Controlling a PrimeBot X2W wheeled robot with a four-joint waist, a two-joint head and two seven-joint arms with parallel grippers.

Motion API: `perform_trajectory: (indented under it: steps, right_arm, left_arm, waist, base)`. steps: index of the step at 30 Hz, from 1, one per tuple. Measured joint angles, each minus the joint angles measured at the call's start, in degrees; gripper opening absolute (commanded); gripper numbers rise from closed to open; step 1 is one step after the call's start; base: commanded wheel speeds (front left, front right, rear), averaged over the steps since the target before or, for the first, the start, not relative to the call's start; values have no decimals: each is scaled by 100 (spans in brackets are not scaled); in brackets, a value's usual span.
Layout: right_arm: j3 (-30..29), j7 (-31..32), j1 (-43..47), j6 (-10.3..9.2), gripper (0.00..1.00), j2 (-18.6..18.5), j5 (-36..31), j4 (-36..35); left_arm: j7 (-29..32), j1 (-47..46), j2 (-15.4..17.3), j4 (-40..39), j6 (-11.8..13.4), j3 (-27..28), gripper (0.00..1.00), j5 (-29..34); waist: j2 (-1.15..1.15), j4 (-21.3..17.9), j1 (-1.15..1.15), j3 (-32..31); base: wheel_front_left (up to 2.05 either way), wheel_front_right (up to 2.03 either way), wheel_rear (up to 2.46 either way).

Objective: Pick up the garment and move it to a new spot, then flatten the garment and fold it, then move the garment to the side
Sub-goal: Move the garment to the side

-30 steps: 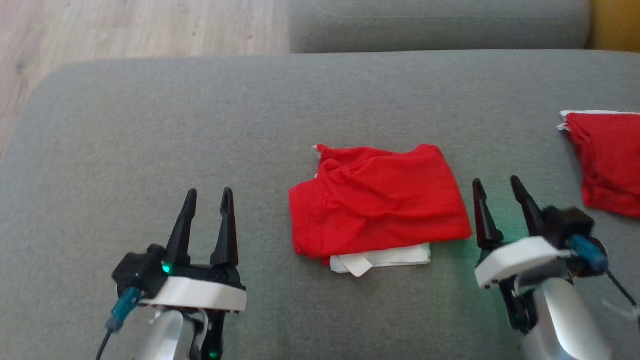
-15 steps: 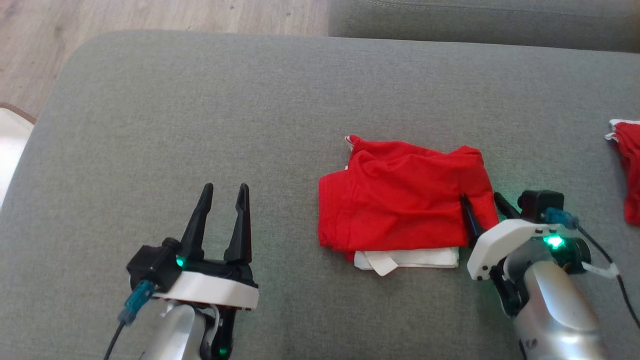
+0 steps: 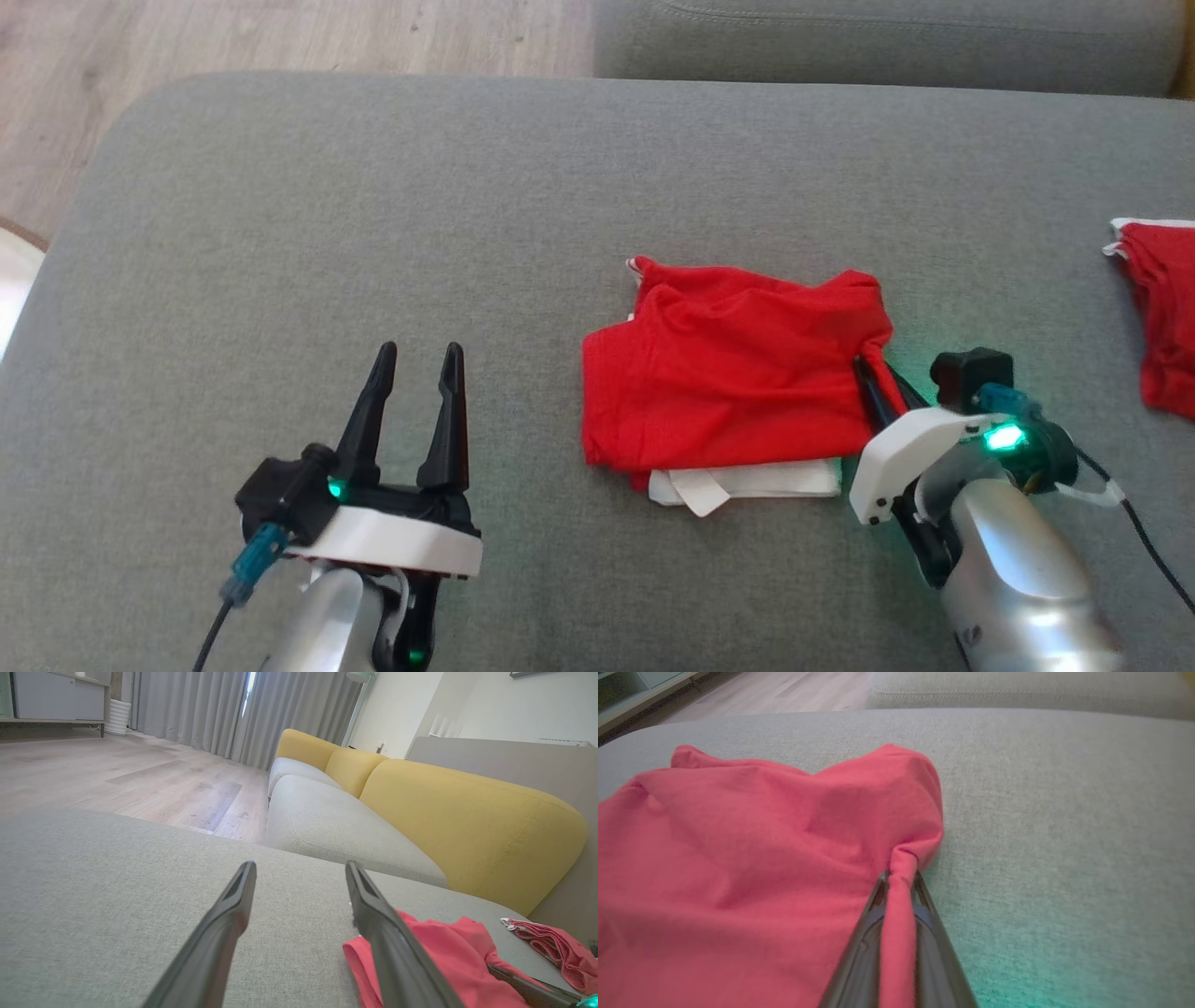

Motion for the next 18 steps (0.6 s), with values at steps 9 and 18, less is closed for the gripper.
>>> perform_trajectory:
  steps: [9, 18]
  right_arm:
    - [57, -604, -21, 0, 0, -181, -866, -247]
    - [294, -458, -119, 0, 0, -780, -879, -925]
  left_arm:
    - [0, 1, 0, -7, 26, -16, 100, -1]
    - [0, -4, 0, -125, 76, -155, 100, -20]
  waist:
    - [0, -284, -1, -183]
    - [0, -821, -1, -246]
  base:
    - [0, 0, 0]
    - [0, 0, 0]
